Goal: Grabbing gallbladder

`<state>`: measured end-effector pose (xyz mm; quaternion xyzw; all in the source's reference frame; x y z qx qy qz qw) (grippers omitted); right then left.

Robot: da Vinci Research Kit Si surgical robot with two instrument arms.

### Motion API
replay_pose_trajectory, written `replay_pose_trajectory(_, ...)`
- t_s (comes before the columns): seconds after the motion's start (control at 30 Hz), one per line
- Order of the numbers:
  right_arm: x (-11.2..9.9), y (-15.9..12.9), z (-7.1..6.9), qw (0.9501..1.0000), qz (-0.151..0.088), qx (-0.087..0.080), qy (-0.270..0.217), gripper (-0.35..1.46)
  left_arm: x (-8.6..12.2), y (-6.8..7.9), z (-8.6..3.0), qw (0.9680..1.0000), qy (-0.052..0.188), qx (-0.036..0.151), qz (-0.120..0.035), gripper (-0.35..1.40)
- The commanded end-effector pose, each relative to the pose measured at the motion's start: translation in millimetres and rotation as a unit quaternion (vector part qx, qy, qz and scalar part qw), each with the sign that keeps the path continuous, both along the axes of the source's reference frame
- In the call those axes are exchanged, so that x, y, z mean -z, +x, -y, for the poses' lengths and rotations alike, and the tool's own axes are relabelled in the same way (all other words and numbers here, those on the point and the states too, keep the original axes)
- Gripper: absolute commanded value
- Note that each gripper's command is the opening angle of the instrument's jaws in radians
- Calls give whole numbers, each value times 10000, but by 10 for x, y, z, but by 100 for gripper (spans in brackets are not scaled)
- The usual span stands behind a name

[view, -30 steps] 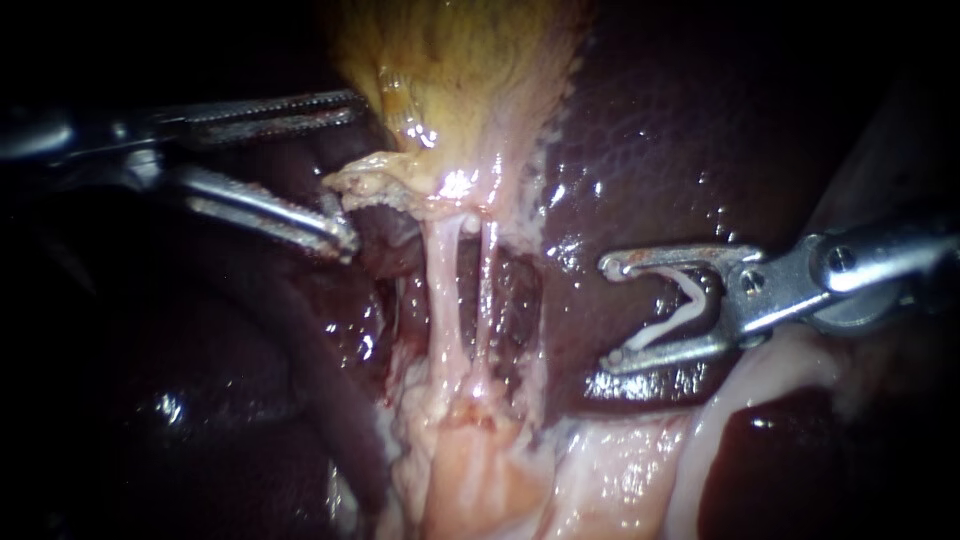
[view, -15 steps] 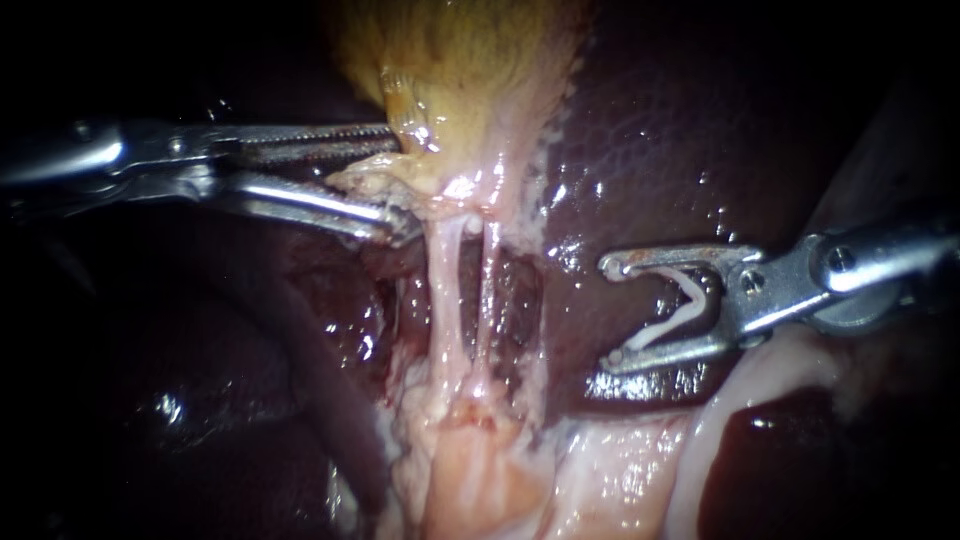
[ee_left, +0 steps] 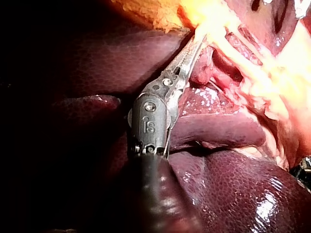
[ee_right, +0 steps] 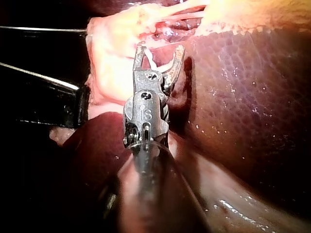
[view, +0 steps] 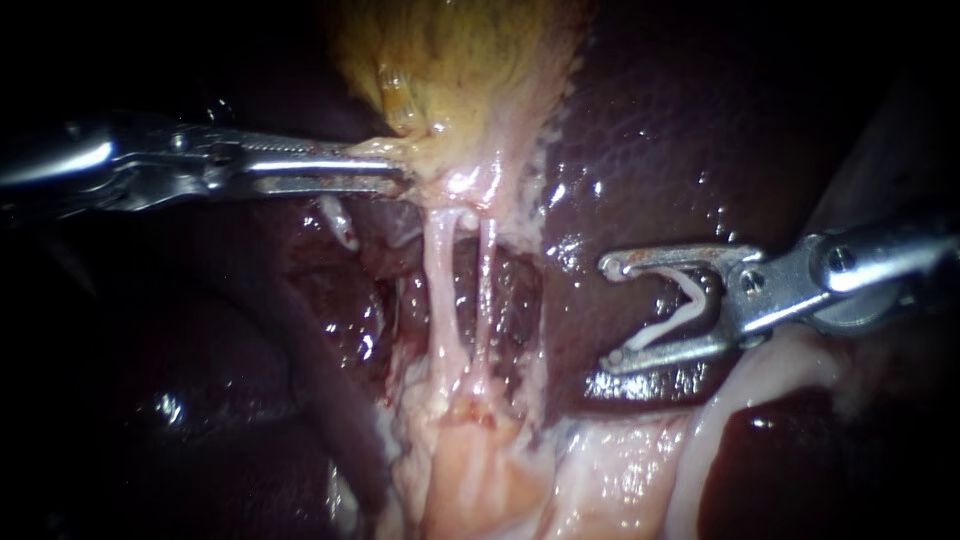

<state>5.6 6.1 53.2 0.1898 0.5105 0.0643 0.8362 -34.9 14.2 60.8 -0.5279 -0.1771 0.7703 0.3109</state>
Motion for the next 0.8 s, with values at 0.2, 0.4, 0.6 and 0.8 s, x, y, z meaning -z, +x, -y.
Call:
replay_pose_trajectory(0.2,0,0,0,10000,0,0,-1,50,41,5,-3,9999,105,-26,52,-35)
replay_pose_trajectory(0.4,0,0,0,10000,0,0,-1,50,83,30,-29,9996,187,80,170,-35)
replay_pose_trajectory(0.6,0,0,0,10000,0,0,-1,50,101,47,-41,9994,171,190,212,-35)
replay_pose_trajectory(0.8,0,0,0,10000,0,0,-1,50,102,46,-40,9995,169,196,207,-35)
